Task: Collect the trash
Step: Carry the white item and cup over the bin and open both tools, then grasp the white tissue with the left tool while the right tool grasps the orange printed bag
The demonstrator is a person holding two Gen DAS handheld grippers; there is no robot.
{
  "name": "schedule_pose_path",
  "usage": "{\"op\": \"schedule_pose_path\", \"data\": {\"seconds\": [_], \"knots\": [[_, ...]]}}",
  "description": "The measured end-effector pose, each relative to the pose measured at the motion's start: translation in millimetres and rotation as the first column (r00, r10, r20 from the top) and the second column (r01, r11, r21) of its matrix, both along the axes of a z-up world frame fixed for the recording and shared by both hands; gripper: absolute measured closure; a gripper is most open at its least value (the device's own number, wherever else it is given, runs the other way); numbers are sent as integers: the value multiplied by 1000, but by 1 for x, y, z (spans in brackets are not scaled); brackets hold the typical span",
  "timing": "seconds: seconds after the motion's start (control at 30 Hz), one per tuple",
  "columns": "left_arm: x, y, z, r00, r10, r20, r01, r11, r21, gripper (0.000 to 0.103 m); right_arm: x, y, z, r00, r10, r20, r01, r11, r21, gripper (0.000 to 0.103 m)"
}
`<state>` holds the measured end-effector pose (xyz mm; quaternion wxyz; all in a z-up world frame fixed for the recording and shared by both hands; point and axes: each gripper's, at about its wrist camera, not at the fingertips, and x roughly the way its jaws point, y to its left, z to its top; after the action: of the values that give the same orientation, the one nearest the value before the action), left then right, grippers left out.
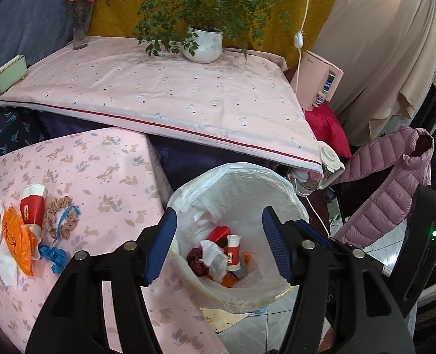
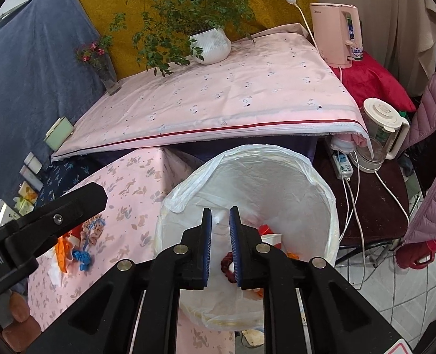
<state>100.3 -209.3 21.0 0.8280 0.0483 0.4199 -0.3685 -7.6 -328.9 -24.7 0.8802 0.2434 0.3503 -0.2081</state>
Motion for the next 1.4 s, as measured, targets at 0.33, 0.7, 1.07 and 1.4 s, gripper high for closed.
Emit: {"op": "schedule_pose_path", "data": {"seconds": [0.33, 0.7, 1.07, 1.4], "knots": [[10, 23, -5, 998, 59, -8, -59, 998, 2, 46, 10, 17, 4, 999, 39, -5, -39, 999, -19, 82], [24, 57, -14, 990, 139, -16, -139, 990, 13, 46, 27, 43, 5, 995, 98, -20, -99, 994, -41, 75], [47, 115, -31, 961, 274, -34, -273, 961, 41, 43, 51, 81, 7, 983, 182, -38, -184, 981, -65, 68], [71, 184, -50, 909, 415, -47, -411, 909, 69, 43, 79, 132, 4, 955, 288, -67, -293, 952, -84, 64]]}}
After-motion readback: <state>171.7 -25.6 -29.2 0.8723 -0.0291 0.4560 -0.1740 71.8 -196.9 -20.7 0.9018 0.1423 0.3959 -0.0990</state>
